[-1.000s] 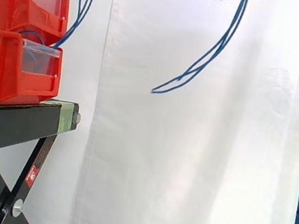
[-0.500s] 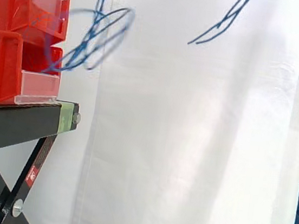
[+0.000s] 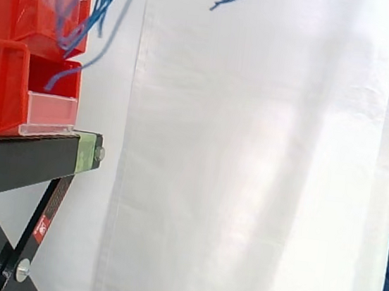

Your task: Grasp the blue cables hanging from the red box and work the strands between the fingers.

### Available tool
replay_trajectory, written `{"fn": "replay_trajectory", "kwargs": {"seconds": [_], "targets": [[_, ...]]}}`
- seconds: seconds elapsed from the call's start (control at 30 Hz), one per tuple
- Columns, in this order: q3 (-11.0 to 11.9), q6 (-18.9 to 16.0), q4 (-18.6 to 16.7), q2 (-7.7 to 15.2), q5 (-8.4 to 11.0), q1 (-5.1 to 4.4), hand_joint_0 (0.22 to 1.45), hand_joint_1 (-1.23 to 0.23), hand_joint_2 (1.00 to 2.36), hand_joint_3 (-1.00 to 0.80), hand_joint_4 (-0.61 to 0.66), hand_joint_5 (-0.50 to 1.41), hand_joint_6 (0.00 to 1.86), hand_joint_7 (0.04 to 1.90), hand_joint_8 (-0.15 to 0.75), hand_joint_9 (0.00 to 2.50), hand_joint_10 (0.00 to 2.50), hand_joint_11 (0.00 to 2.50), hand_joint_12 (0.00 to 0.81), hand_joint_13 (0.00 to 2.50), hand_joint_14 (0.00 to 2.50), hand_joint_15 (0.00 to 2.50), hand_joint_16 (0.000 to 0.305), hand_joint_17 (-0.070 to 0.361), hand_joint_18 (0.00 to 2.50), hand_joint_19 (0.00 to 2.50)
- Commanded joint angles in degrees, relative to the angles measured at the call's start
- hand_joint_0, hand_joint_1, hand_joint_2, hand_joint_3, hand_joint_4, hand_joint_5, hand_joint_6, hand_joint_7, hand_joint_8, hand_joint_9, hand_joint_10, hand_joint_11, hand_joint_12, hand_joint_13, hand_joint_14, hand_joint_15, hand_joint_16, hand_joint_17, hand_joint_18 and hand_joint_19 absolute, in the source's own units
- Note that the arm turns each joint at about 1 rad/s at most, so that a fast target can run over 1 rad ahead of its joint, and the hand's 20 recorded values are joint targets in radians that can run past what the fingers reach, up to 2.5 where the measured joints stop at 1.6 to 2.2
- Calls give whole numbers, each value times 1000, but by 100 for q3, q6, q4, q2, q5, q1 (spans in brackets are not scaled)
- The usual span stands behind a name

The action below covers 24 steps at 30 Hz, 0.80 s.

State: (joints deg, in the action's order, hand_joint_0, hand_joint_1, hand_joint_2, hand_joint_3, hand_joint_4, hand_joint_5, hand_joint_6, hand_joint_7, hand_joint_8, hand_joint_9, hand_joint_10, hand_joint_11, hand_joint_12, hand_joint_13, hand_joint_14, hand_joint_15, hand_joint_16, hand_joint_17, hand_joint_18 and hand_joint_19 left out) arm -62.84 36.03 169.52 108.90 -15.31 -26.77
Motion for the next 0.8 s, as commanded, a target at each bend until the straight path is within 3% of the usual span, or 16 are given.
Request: {"fn": "replay_trajectory", "kwargs": {"seconds": [0.0, 0.13, 0.3, 0.47, 0.5, 0.57, 0.77], "targets": [[-1, 115, 406, 0, 20, -4, 1116, -616, 1006, 370, 305, -28, 1488, 973, 507, 1641, 2500, 2500, 726, 1976, 2500, 1785, 259, 194, 2500, 608], [-9, -79, 828, 9, 46, -30, 1116, -616, 1007, 369, 305, -28, 1489, 973, 507, 1641, 2500, 2500, 726, 1976, 2500, 1785, 259, 194, 2500, 608], [-422, -632, 916, 0, 46, -39, 1115, -616, 1007, 369, 305, -28, 1488, 973, 507, 1641, 2500, 2500, 726, 1976, 2500, 1785, 259, 194, 2500, 608], [-1099, -1942, 872, 9, 20, -48, 1115, -616, 1007, 369, 301, -28, 1488, 976, 507, 1641, 2500, 2500, 726, 1976, 2500, 1785, 259, 194, 2500, 608], [-1213, -2004, 846, 9, 37, -48, 1115, -616, 1007, 368, 305, -28, 1488, 973, 507, 1641, 2500, 2500, 726, 1976, 2500, 1785, 259, 194, 2500, 608], [-1231, -1986, 811, 9, 46, -66, 1115, -616, 1007, 369, 305, -28, 1488, 974, 507, 1641, 2500, 2500, 726, 1976, 2500, 1785, 259, 194, 2500, 608], [-1231, -1432, 556, 17, 46, -171, 1115, -616, 1007, 369, 303, -28, 1488, 976, 507, 1641, 2500, 2500, 726, 1976, 2500, 1785, 259, 194, 2500, 608]]}}
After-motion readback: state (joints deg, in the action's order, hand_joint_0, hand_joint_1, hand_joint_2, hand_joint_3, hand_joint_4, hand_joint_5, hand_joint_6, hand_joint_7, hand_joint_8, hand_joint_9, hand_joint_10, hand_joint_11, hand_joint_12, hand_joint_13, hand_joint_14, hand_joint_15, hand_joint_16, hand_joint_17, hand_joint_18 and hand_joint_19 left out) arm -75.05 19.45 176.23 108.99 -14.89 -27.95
